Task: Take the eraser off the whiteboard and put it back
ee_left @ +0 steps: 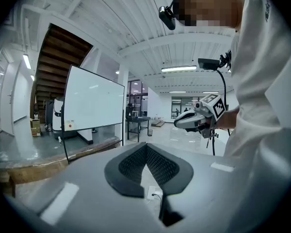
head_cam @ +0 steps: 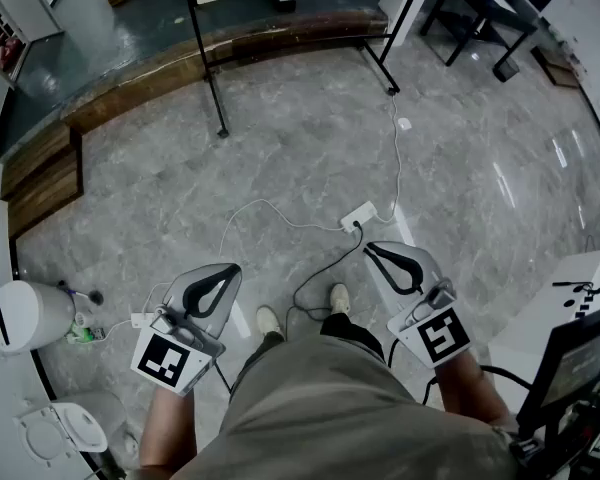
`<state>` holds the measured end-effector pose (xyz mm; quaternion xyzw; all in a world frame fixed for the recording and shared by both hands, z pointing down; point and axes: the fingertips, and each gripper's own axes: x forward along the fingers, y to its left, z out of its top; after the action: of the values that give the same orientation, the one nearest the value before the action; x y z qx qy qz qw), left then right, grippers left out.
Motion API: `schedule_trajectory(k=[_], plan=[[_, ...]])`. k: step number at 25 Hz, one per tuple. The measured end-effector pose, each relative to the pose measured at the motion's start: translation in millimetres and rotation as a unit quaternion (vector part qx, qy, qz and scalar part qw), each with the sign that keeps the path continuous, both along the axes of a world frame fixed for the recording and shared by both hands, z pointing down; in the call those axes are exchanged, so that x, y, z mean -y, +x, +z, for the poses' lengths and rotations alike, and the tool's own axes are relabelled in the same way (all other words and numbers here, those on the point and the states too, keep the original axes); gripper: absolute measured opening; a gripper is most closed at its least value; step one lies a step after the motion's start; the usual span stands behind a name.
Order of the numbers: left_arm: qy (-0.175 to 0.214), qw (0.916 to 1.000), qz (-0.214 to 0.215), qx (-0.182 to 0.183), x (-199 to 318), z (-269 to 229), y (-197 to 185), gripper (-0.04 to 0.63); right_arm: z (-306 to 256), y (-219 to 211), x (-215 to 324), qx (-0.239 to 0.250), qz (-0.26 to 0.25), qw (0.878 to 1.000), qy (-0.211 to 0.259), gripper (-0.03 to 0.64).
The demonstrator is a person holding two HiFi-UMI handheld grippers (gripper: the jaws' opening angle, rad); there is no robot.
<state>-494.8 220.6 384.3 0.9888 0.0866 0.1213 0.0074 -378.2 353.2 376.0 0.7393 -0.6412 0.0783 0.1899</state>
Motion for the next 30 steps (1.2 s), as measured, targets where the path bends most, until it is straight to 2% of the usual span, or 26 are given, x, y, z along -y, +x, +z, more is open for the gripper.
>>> schedule_trajectory(k=[8, 14, 17, 19, 23, 30], plan=[[0.012, 0.9998, -0.010, -0.016, -80, -23, 93, 0.006, -11, 87, -78, 0.007, -0.013, 1.000, 0.013, 0.012], [0.020, 0.9997, -0.013, 0.004, -141, -31, 159, 0.006, -4, 149, -136, 0.004, -0.027, 1.000, 0.012, 0.012], [0.028, 0.9994, -0.019, 0.000, -163, -34, 180, 0.006, 1, 170, -160, 0.010, -0.030, 0.999, 0.013, 0.012], [0.035, 0.9991, -0.022, -0.005, -172, -36, 195, 0.006, 4, 184, -172, 0.015, -0.027, 0.999, 0.015, 0.012], [0.033, 0.9991, -0.016, 0.019, -182, -31, 217, 0.005, 11, 209, -182, 0.037, -0.009, 0.999, 0.018, 0.012], [0.024, 0.9992, 0.000, 0.031, -173, -17, 261, 0.006, 27, 246, -174, 0.045, 0.002, 0.999, 0.013, 0.012]])
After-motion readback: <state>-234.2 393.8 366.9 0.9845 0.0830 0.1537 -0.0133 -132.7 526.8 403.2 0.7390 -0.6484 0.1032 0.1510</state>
